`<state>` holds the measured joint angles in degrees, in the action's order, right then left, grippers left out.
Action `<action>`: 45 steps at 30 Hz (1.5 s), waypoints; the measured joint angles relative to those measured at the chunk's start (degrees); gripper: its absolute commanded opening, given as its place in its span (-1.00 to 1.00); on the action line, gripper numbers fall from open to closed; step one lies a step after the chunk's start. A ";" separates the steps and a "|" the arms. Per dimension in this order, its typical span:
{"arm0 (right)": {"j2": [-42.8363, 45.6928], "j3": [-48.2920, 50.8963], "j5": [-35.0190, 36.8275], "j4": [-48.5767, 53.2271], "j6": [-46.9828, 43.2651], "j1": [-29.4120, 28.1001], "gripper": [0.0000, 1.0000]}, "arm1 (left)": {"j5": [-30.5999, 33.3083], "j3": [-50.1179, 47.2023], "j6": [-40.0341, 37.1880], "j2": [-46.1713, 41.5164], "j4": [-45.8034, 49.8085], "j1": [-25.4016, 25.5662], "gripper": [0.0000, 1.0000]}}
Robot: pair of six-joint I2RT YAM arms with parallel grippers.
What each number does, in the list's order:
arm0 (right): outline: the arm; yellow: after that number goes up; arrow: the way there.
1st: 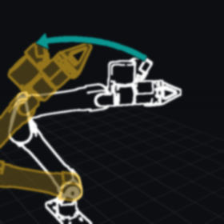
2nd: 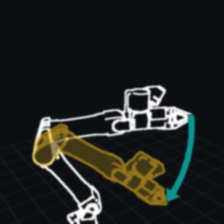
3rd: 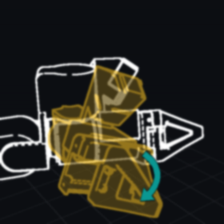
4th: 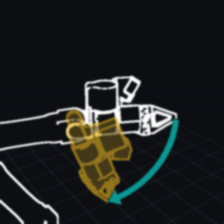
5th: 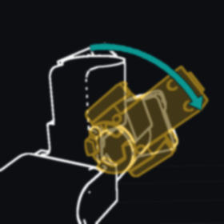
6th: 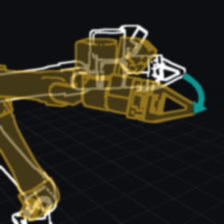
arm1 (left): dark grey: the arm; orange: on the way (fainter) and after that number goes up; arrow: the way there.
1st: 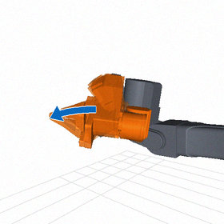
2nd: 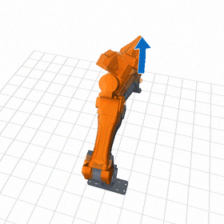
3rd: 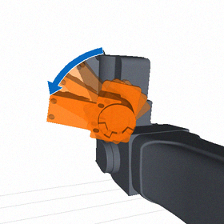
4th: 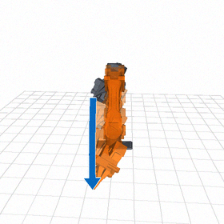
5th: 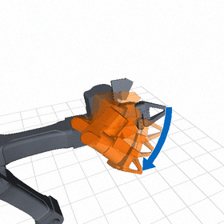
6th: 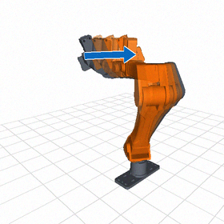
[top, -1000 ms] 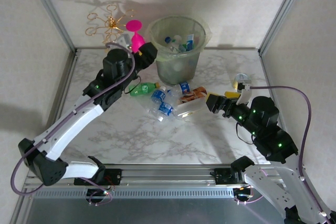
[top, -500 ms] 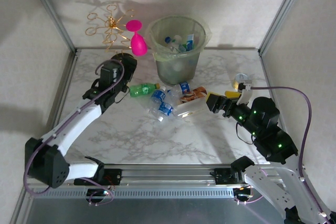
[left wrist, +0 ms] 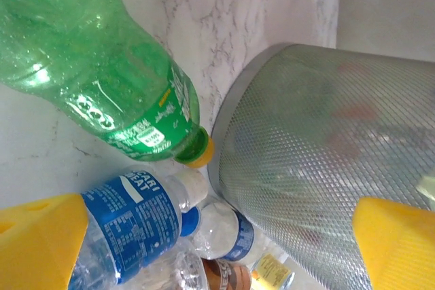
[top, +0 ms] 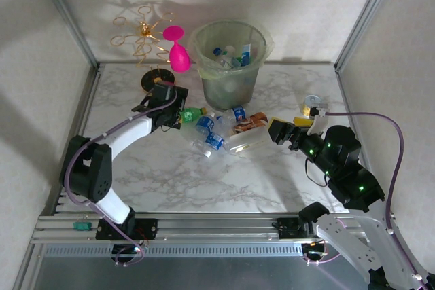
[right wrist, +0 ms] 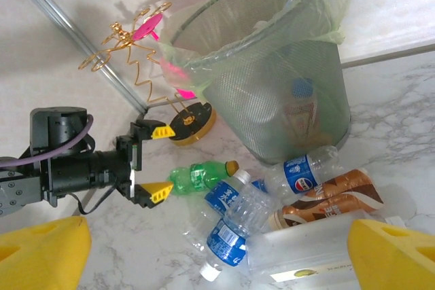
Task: Put the plastic bottles in the bin
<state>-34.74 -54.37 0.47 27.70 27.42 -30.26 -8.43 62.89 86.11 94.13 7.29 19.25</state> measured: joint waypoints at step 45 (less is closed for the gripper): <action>-1.49 0.48 0.94 -0.48 0.48 0.00 0.93 | 6.73 5.70 -3.45 10.75 1.14 -5.55 0.08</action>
<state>-36.23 -53.89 1.41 27.22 27.90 -30.26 -1.69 68.60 82.65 104.88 8.43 13.69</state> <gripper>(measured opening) 0.970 0.549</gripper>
